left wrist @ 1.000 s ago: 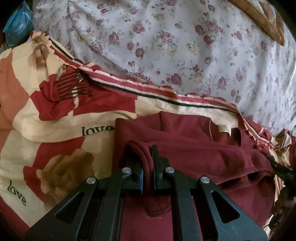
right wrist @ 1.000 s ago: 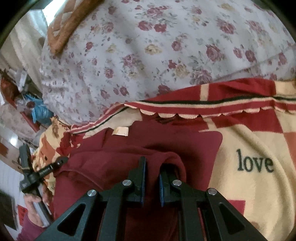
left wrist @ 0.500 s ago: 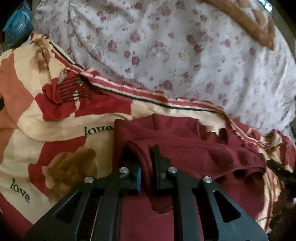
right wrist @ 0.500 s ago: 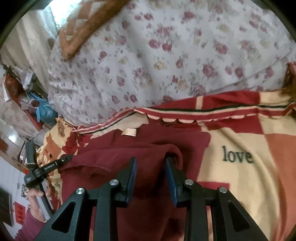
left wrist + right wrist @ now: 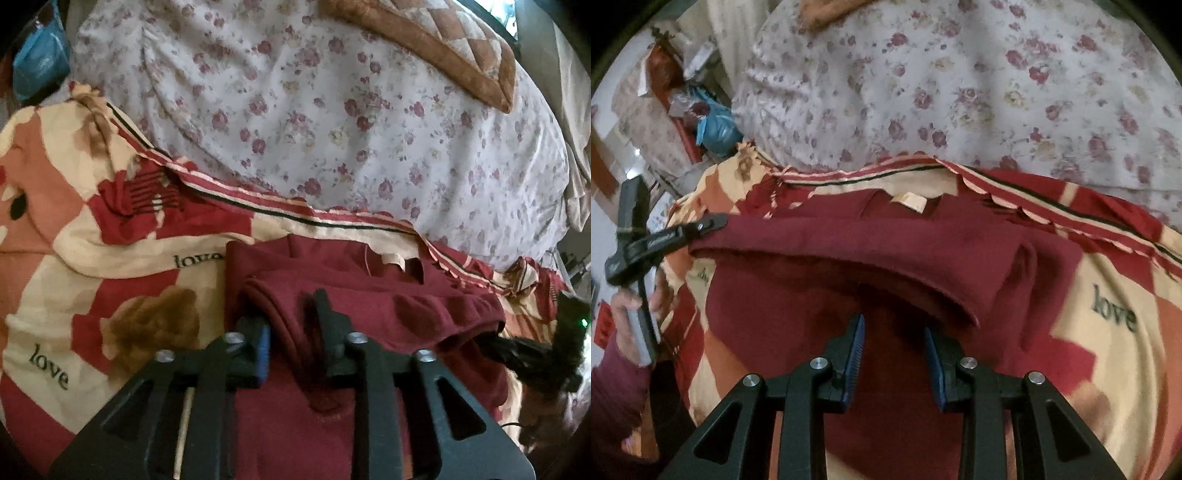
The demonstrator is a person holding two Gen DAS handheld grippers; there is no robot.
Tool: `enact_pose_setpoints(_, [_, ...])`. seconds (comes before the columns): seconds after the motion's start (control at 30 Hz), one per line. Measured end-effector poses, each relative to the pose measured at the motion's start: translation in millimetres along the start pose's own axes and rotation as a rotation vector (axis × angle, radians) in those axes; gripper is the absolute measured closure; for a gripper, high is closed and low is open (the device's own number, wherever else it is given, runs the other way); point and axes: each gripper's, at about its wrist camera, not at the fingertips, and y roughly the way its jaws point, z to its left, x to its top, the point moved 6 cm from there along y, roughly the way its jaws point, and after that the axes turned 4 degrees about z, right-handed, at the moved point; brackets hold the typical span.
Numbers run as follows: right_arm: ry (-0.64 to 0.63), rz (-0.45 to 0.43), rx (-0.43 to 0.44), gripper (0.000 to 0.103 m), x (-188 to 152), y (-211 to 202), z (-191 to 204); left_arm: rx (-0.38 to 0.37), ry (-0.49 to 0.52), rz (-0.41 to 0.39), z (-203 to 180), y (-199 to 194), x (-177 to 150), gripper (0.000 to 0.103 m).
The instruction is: Fold small clothes
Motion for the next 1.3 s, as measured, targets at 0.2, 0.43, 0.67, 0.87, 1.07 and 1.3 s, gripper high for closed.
enact_pose_setpoints(0.2, [0.174, -0.139, -0.118, 0.073, 61.5, 16.7, -36.6, -0.05, -0.057, -0.004, 4.2, 1.1, 10.1, 0.035])
enact_pose_setpoints(0.43, [0.266, -0.131, -0.129, 0.07, 59.6, 10.7, -50.8, 0.001, -0.033, 0.003, 12.8, 2.6, 5.8, 0.029])
enact_pose_setpoints(0.67, [0.216, 0.014, -0.268, 0.054, 28.0, 17.8, -62.3, 0.107, -0.039, 0.204, 23.0, 69.6, -20.5, 0.029])
enact_pose_setpoints(0.87, [0.217, -0.083, -0.21, 0.054, 12.5, -32.4, -54.2, 0.026, -0.027, 0.162, 30.1, 37.8, -32.3, 0.029])
enact_pose_setpoints(1.07, [0.152, -0.071, -0.148, 0.054, -33.3, -51.0, -30.2, -0.059, 0.031, 0.15, 34.7, 0.6, -61.6, 0.029])
enact_pose_setpoints(1.3, [0.102, 0.013, -0.126, 0.094, -65.6, -10.6, -14.0, -0.091, 0.015, 0.216, 40.4, 0.6, -97.3, 0.029])
